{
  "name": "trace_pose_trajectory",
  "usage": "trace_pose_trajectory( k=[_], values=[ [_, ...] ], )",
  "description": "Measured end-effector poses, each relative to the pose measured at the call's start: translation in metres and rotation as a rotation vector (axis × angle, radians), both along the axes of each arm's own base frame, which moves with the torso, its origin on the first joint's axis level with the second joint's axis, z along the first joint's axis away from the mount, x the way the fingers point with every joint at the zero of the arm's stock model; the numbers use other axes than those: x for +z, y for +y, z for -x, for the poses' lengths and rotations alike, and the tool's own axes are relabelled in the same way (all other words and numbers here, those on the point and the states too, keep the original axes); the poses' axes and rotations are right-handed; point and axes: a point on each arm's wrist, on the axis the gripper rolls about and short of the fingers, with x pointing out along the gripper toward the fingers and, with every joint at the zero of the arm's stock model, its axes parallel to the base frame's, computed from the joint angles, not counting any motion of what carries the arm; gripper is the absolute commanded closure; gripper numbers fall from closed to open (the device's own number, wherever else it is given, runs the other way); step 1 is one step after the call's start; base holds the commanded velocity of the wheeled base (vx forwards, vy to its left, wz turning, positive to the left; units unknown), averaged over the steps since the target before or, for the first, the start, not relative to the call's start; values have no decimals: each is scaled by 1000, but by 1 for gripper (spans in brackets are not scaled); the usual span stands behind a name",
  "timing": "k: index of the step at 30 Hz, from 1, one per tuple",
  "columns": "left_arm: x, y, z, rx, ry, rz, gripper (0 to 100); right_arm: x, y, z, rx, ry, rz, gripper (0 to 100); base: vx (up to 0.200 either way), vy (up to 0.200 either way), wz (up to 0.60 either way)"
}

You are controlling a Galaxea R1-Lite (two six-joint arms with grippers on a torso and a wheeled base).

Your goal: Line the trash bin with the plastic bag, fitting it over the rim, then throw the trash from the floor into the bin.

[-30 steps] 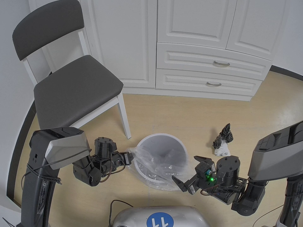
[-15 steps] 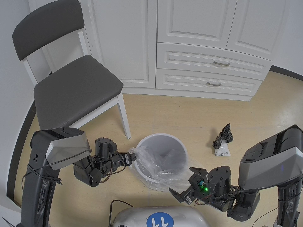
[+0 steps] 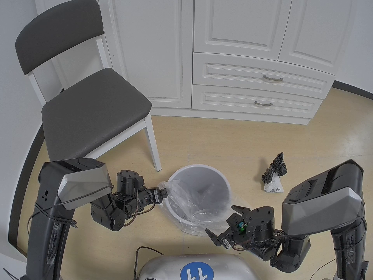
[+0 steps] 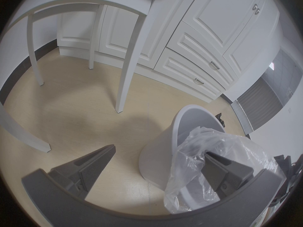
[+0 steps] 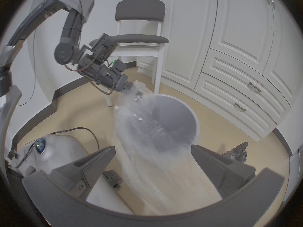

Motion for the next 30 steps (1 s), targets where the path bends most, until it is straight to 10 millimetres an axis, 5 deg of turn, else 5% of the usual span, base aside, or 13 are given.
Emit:
trace_pose_trajectory(
  k=[19,30],
  values=[
    [-3,0,0,-1,3,-1,0,22,0,-48,-147,-85,-223,100,0,0,0],
    [-3,1,2,-12,-9,-17,0,12,20,-134,-309,-251,-460,100,0,0,0]
  ],
)
